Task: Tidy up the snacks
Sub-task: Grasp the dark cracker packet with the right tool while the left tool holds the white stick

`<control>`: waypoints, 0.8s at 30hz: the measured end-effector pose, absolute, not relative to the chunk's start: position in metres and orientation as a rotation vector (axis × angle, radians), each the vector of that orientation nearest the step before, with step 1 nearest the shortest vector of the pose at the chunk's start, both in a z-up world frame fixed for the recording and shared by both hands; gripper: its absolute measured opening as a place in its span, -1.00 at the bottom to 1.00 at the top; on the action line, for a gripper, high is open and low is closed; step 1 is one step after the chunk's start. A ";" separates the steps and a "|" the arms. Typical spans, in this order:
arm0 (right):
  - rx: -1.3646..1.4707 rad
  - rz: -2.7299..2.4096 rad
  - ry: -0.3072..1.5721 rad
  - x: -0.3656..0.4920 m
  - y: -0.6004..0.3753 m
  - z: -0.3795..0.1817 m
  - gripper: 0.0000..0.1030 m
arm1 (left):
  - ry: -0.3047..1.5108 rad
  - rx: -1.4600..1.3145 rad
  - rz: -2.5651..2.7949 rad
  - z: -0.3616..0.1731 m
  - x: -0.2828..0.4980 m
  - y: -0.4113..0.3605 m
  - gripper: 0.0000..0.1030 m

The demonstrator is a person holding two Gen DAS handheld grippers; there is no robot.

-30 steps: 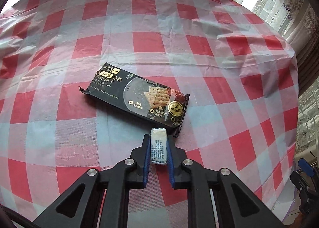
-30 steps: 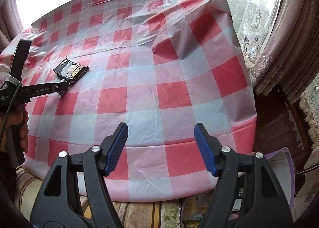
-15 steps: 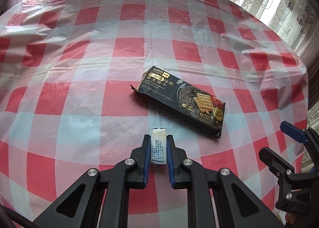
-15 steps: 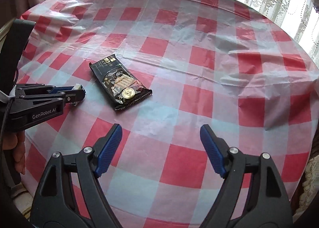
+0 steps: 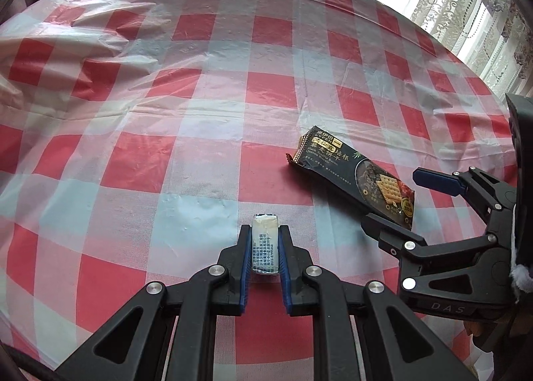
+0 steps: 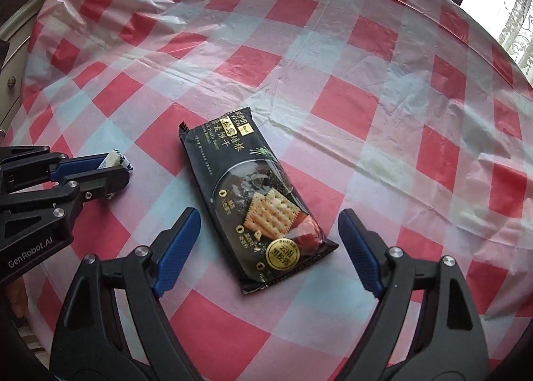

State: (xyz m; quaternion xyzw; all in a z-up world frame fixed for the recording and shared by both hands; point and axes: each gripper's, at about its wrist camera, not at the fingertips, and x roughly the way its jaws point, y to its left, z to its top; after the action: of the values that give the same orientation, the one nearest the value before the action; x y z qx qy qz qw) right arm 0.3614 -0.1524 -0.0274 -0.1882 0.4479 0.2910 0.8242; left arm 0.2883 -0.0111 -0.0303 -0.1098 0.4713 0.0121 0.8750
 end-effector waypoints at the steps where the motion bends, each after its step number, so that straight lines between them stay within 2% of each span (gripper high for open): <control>1: -0.394 0.623 0.955 0.364 -0.150 -0.028 0.67 | 0.982 -0.229 0.032 -0.030 0.288 -0.009 -0.70; 10: -0.338 0.638 1.000 0.381 -0.135 -0.036 0.65 | 0.975 -0.249 0.033 -0.031 0.289 -0.004 -0.70; 12: -0.330 0.638 0.992 0.378 -0.136 -0.034 0.53 | 0.972 -0.256 0.037 -0.031 0.288 -0.002 -0.70; 14: -0.314 0.620 0.994 0.376 -0.138 -0.032 0.23 | 0.972 -0.258 0.038 -0.031 0.288 -0.001 -0.70; 16: -0.297 0.597 1.003 0.375 -0.143 -0.030 0.10 | 0.971 -0.259 0.037 -0.031 0.288 -0.001 -0.70; 24: -0.277 0.522 1.010 0.349 -0.156 -0.029 0.07 | 0.972 -0.262 0.015 -0.029 0.285 -0.006 -0.70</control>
State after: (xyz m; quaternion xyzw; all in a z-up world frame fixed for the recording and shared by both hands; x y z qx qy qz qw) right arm 0.3492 -0.1558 -0.0291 -0.1307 0.4768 0.2465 0.8335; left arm 0.2851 -0.0062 -0.0290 -0.1257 0.4656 0.0071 0.8760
